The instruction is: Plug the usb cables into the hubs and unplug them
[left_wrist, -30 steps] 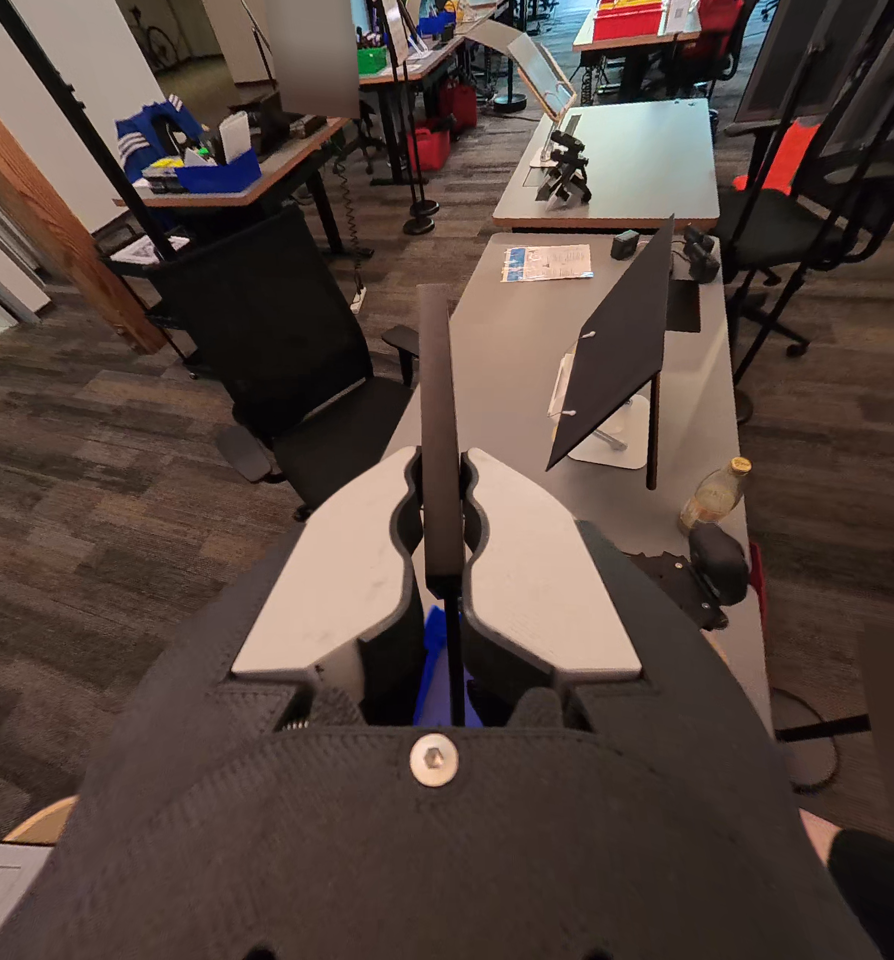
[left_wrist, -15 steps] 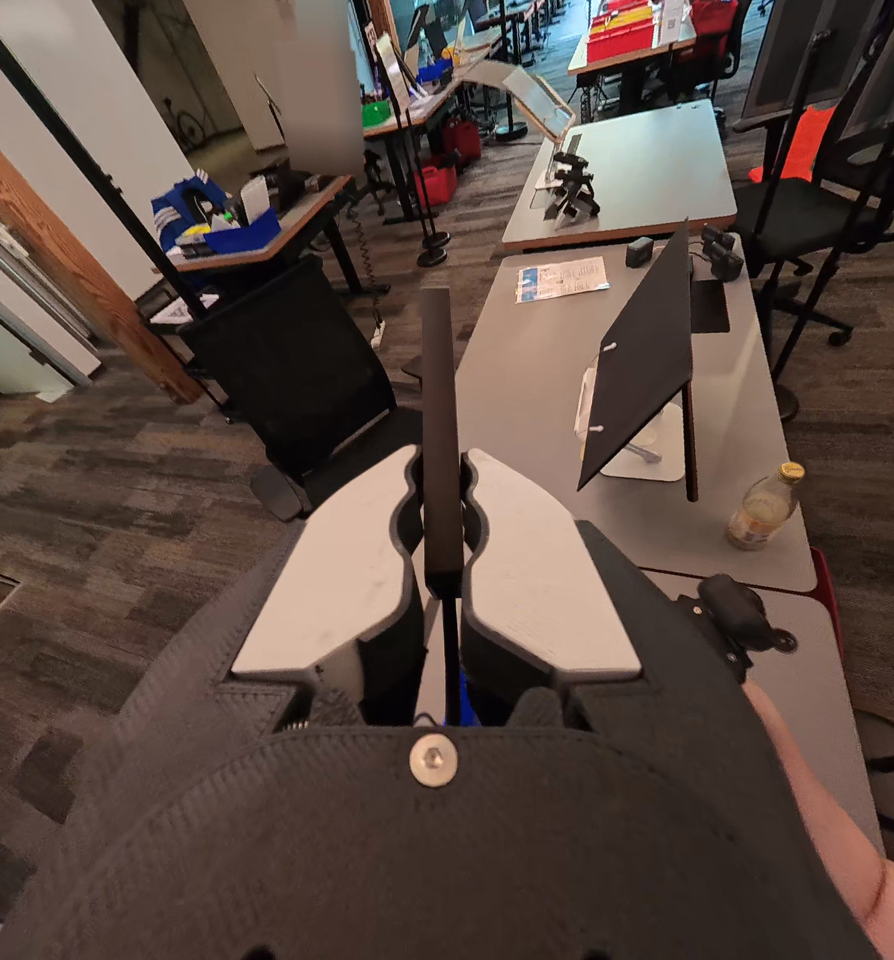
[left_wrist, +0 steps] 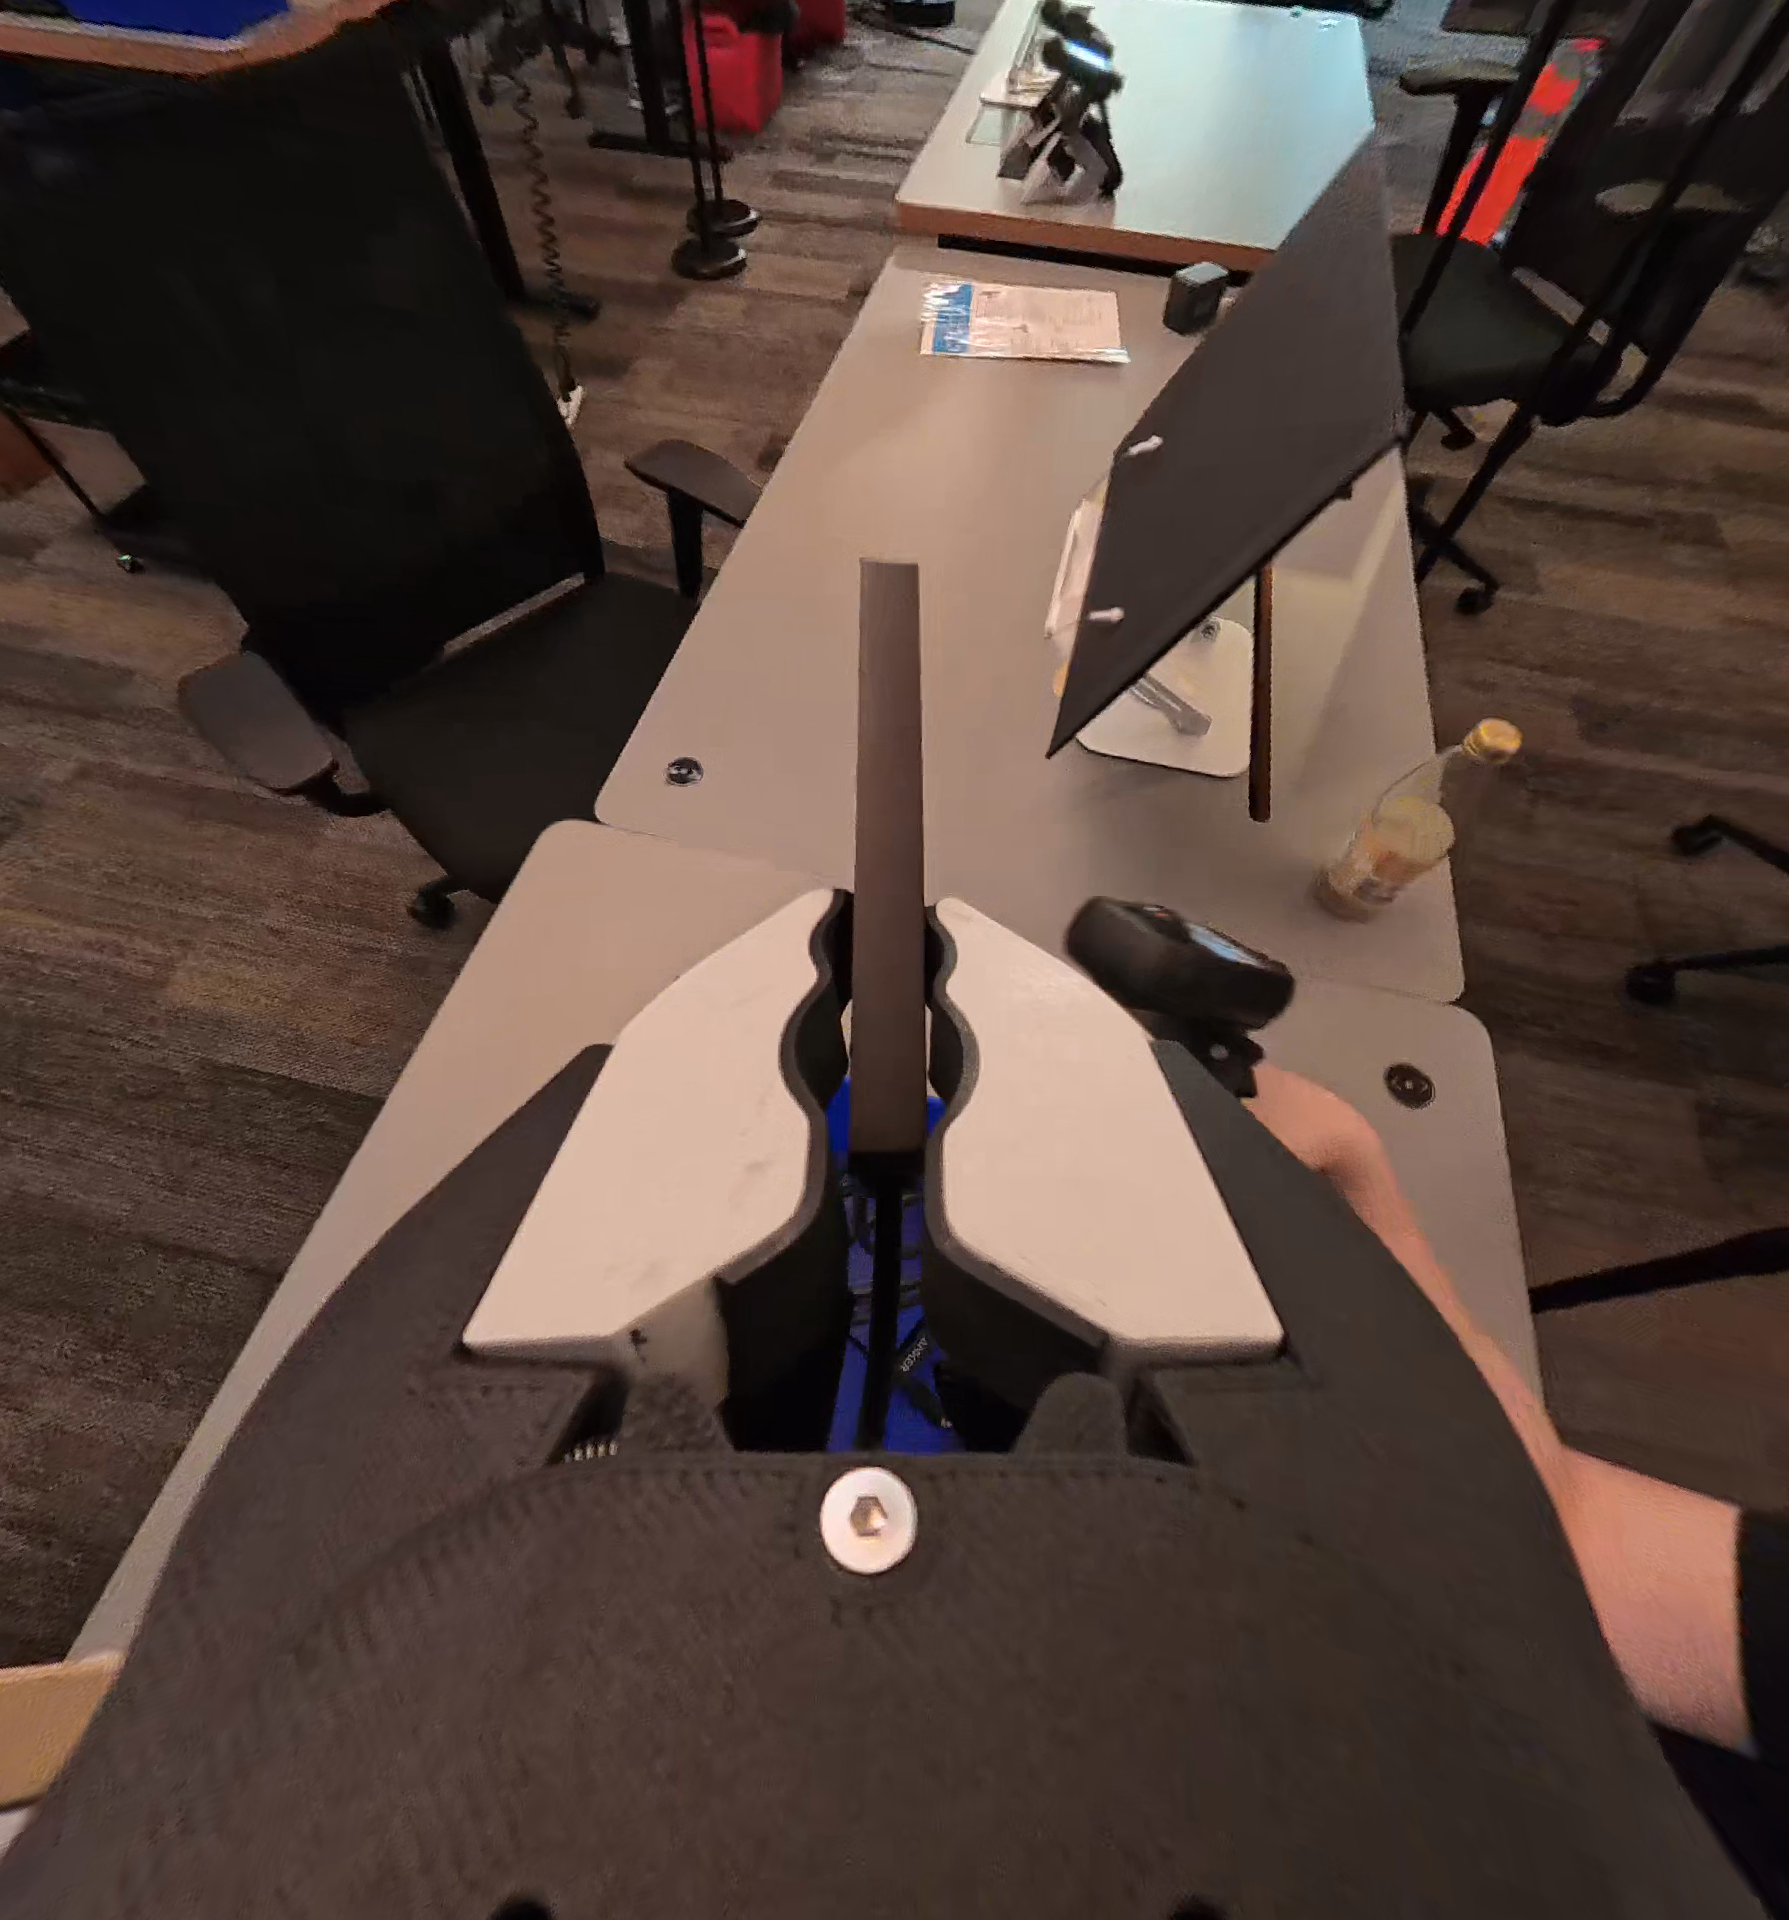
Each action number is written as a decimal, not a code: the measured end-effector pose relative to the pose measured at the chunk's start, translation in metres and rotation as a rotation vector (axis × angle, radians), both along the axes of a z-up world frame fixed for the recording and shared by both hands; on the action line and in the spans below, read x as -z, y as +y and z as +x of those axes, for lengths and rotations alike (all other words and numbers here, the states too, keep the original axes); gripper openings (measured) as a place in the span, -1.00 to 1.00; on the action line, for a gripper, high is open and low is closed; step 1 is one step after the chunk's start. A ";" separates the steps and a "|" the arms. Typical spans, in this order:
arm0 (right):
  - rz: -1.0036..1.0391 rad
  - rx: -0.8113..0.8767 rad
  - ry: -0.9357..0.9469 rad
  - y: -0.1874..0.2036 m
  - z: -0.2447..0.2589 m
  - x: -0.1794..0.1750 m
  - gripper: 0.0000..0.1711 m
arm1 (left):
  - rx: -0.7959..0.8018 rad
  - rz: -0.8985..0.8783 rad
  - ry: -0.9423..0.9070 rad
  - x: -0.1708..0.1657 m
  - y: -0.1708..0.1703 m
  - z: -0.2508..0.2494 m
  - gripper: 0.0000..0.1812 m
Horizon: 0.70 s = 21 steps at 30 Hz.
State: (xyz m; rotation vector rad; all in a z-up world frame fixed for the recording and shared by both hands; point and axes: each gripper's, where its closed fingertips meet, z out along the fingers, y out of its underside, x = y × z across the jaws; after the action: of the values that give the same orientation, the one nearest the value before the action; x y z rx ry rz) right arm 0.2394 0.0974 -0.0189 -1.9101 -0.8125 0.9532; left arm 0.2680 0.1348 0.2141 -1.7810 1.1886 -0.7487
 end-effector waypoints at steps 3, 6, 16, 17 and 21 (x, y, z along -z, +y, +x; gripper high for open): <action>-0.089 -0.114 -0.036 -0.001 -0.019 0.025 -0.92 | 0.026 -0.049 -0.023 0.022 -0.004 -0.007 -0.88; -0.034 -0.193 -0.052 0.000 -0.037 0.028 -0.93 | 0.133 -0.116 0.008 0.038 -0.018 -0.012 -0.88; 0.021 0.268 0.045 0.012 0.065 0.001 -0.63 | 0.101 -0.053 0.161 0.089 -0.005 -0.025 -0.88; 0.049 0.312 0.058 0.008 0.077 -0.006 -0.63 | 0.098 -0.039 0.194 0.101 -0.002 -0.024 -0.88; 0.145 0.416 0.035 0.003 0.097 -0.023 -0.64 | 0.057 -0.046 0.351 0.163 0.010 -0.018 -0.88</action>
State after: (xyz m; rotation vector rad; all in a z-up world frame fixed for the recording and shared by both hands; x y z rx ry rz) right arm 0.3364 0.1008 0.0042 -1.8326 -0.4247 0.6511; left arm 0.2501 0.1448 0.0511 -1.9784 1.4649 -0.5102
